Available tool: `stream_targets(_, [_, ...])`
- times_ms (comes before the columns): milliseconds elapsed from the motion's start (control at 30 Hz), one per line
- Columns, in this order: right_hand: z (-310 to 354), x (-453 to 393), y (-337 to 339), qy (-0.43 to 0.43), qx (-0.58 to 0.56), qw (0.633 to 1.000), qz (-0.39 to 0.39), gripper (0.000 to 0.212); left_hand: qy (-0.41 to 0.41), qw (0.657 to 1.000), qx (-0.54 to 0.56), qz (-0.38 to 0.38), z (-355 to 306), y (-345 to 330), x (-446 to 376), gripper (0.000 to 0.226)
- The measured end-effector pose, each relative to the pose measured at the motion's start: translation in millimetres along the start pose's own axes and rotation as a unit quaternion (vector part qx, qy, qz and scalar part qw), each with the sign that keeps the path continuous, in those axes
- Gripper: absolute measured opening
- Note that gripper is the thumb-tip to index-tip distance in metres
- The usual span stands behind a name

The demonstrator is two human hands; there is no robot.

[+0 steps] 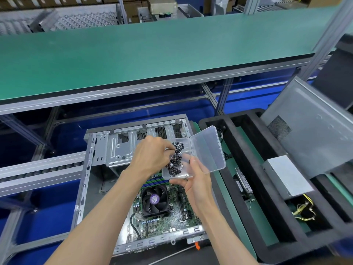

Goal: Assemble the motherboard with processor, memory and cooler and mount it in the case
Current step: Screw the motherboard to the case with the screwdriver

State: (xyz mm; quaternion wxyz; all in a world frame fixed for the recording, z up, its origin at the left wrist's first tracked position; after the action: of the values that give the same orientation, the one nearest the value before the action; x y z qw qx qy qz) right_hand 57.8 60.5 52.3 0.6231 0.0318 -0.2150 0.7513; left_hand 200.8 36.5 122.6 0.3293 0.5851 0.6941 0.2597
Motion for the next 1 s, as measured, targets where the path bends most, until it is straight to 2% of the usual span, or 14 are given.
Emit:
stream_targets(133, [-1.5,-1.2,0.3,0.008,0.006,1.000,0.008,0.035,-0.054,0.998,-0.019,-0.019,-3.1,-0.5,1.3,0.006])
stream_targets(300, [-4.2,-2.2,1.4,0.011,0.003,1.000,0.004,0.034,-0.104,0.993,-0.047,-0.002,-3.6,-1.9,0.2,0.008])
stream_targets(500, [-5.6,-3.2,2.0,0.014,0.023,1.000,0.004,0.032,-0.125,0.989,-0.075,0.022,-2.2,-6.6,-1.4,0.013])
stream_targets(667, [-6.2,-3.1,1.3,0.007,0.047,0.999,0.009,0.033,-0.112,0.988,-0.102,0.022,-5.6,-10.1,0.4,0.016])
stream_targets(733, [-5.5,-2.5,1.0,0.008,0.047,0.999,0.005,0.033,-0.072,0.997,0.015,-0.018,-3.2,-5.7,1.3,0.013])
stream_targets(767, [-5.4,-2.5,1.0,0.006,0.047,0.999,0.002,0.032,-0.035,0.989,0.131,-0.050,2.1,-1.5,2.1,0.017])
stream_targets(800, [-5.5,-2.4,1.2,0.004,0.048,0.999,0.000,0.032,0.014,0.957,0.277,-0.090,8.9,3.8,3.4,0.023])
stream_targets(867, [-6.3,-2.4,2.1,0.003,0.050,0.999,-0.003,0.031,0.109,0.840,0.517,-0.126,20.4,8.5,6.4,0.028])
stream_targets(900, [-6.5,-2.4,2.4,0.001,0.048,0.999,-0.003,0.031,0.138,0.795,0.577,-0.126,23.9,8.9,7.2,0.027])
stream_targets(933, [-6.6,-2.4,2.5,-0.002,0.046,0.999,-0.003,0.031,0.157,0.781,0.593,-0.120,25.3,8.8,7.4,0.026])
stream_targets(967, [-6.8,-2.3,2.2,-0.003,0.044,0.999,-0.003,0.031,0.161,0.800,0.568,-0.114,25.4,9.2,6.4,0.025])
stream_targets(1000, [-6.7,-2.6,1.9,-0.002,0.043,0.999,-0.003,0.031,0.148,0.851,0.492,-0.109,23.9,10.1,4.4,0.025])
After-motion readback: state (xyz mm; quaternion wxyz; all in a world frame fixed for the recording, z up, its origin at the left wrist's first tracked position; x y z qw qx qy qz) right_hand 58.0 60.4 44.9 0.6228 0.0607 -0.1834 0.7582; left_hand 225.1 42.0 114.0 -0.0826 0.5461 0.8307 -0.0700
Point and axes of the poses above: each hand's wrist, its own x-axis away from the middle knuckle, its own y-axis out of the back of the hand, z = x × y, the point moved 4 cm from there along -x, towards the middle knuckle, and after that the axes turned 15 degrees about x, right-handed, at the moved point
